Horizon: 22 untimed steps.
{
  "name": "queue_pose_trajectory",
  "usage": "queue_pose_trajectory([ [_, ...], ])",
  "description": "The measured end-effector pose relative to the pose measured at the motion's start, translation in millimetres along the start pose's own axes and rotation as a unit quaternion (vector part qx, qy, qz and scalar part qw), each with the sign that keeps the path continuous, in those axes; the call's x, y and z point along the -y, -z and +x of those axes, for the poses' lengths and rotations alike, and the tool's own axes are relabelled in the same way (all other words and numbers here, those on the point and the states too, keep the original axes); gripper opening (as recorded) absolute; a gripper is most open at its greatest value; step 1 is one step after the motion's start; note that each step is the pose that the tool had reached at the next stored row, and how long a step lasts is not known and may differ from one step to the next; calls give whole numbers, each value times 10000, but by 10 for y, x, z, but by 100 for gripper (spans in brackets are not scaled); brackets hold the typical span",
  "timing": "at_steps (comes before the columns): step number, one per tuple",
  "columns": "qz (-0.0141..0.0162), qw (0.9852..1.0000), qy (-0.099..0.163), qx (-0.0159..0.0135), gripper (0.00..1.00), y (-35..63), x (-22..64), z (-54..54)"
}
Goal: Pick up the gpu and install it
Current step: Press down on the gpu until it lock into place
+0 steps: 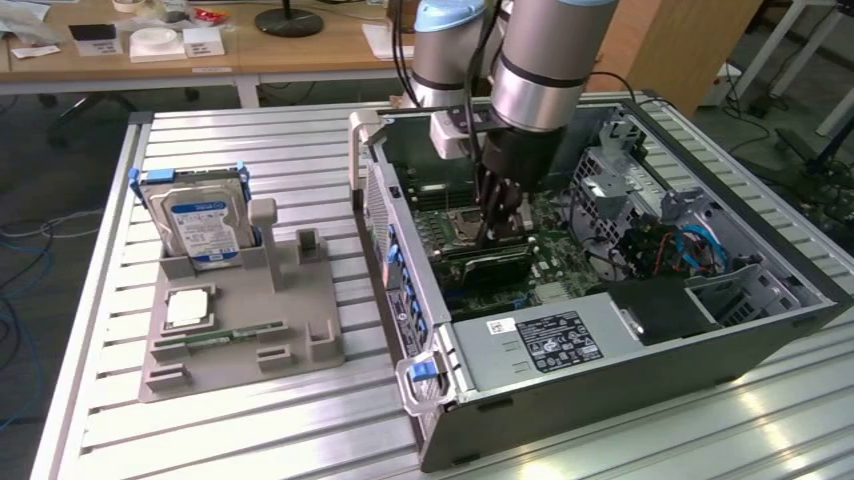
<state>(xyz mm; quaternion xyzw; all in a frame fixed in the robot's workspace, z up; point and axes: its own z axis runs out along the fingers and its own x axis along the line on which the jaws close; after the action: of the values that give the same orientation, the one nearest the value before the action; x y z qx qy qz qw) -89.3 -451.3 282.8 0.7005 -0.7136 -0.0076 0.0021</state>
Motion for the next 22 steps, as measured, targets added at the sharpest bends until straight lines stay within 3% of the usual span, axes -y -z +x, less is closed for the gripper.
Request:
queue_pose_trajectory([
  [16,0,10000,0,0,11,396,-5,-3],
  [22,0,10000,0,0,11,401,-5,-3],
])
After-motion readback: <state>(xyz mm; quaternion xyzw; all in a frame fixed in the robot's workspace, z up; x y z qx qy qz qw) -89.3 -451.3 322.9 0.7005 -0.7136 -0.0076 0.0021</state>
